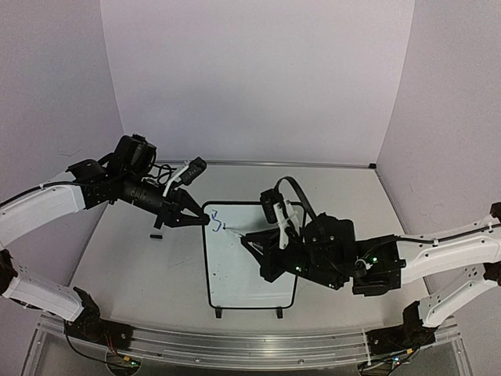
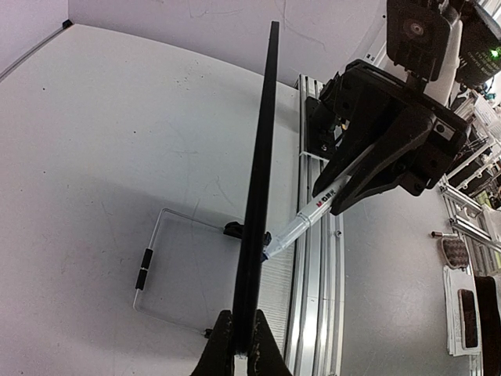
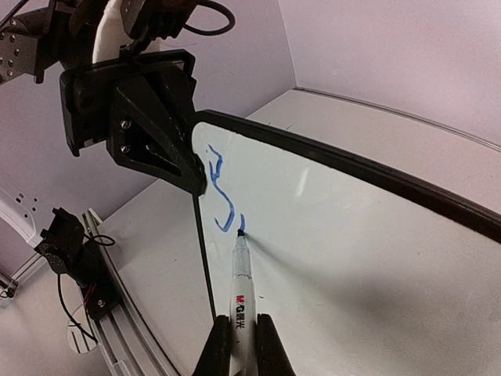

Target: Write a sentence on the whiteboard

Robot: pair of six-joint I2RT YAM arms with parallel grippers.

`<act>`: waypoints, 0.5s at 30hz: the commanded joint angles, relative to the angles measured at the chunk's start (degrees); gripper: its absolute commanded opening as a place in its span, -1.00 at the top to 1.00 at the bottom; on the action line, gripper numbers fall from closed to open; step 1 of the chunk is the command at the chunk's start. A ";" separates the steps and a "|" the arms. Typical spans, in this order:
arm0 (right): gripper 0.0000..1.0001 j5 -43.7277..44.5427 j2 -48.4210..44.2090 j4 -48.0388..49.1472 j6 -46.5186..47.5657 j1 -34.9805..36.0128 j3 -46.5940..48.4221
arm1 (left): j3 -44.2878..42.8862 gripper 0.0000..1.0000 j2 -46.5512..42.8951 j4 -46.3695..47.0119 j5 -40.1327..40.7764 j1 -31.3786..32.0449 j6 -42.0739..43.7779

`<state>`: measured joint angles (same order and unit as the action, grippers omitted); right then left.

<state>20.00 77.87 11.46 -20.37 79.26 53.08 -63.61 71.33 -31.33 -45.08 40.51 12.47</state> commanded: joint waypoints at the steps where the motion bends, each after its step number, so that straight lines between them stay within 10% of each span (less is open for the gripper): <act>1: 1.00 0.99 1.05 -0.46 -0.05 -0.25 2.97 | 0.21 1.00 1.01 -0.54 1.63 0.44 0.96; 15: 1.00 4.80 -1.09 5.24 2.09 -0.24 1.79 | 0.21 1.00 1.10 -0.51 1.59 0.53 0.96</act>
<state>21.29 78.26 13.30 -19.14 79.29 54.00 -63.61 71.33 -31.31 -45.06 40.56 12.47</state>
